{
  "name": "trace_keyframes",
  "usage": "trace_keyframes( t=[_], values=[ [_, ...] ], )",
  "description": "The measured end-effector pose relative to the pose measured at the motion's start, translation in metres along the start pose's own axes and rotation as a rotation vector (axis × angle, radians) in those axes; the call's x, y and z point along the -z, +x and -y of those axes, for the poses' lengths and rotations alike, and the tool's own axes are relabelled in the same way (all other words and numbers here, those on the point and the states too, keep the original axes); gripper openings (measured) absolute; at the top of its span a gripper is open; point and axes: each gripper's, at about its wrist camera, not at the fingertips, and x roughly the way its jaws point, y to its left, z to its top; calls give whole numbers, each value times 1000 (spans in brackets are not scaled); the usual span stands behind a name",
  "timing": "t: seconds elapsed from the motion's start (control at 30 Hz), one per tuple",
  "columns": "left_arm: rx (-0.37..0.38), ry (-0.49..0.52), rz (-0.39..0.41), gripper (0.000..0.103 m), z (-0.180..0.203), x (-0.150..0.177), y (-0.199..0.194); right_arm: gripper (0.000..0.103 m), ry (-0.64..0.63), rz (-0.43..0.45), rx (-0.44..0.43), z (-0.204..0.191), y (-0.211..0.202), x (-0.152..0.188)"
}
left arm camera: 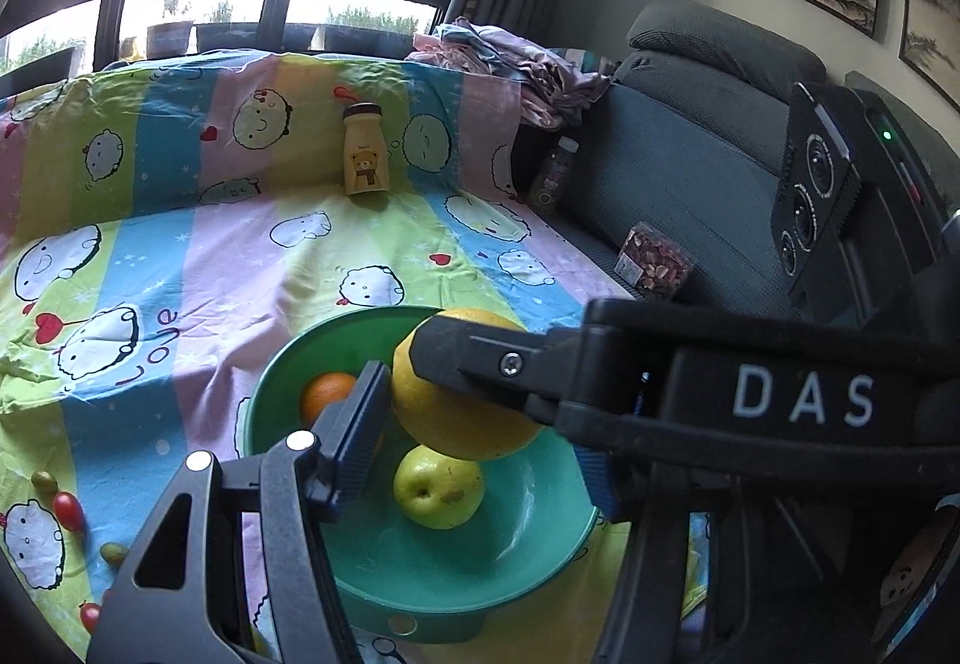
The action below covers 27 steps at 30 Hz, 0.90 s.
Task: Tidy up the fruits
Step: 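Lower the lemon into the green basin and open the right gripper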
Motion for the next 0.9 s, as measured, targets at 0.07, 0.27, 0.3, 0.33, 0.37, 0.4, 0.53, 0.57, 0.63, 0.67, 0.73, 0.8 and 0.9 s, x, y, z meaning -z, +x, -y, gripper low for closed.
trace_keyframes(
  t=[0.07, 0.27, 0.3, 0.33, 0.37, 0.4, 0.53, 0.57, 0.63, 0.67, 0.73, 0.8, 0.9],
  values=[
    [16, -8, -12, 57, 1, 1, 6, 60, 20, -8, 11, 8, 2, -1],
    [47, -26, -61, 56, 3, 5, 25, 60, 68, -31, 37, 27, 9, -4],
    [49, -29, -70, 56, 3, 6, 29, 60, 73, -38, 43, 30, 11, -4],
    [53, -34, -79, 56, 2, 8, 32, 60, 79, -45, 49, 33, 13, -4],
    [58, -40, -88, 56, 2, 9, 34, 60, 84, -53, 56, 35, 15, -4],
    [64, -46, -96, 56, 1, 10, 37, 60, 87, -60, 65, 37, 16, -4],
    [82, -64, -123, 56, 1, 14, 46, 60, 89, -75, 102, 43, 19, -3],
    [84, -66, -129, 56, 1, 14, 48, 60, 91, -79, 105, 45, 20, -3],
    [89, -71, -144, 55, 1, 16, 52, 60, 99, -89, 113, 48, 23, -3],
    [94, -74, -151, 54, 0, 17, 54, 60, 102, -93, 119, 50, 23, -3],
    [107, -84, -166, 54, -1, 19, 57, 60, 108, -101, 137, 53, 25, -3],
    [120, -94, -177, 54, -3, 21, 60, 60, 116, -109, 155, 56, 27, -2],
    [140, -98, -190, 55, -3, 22, 63, 60, 121, -129, 215, 60, 33, -1]
  ],
)
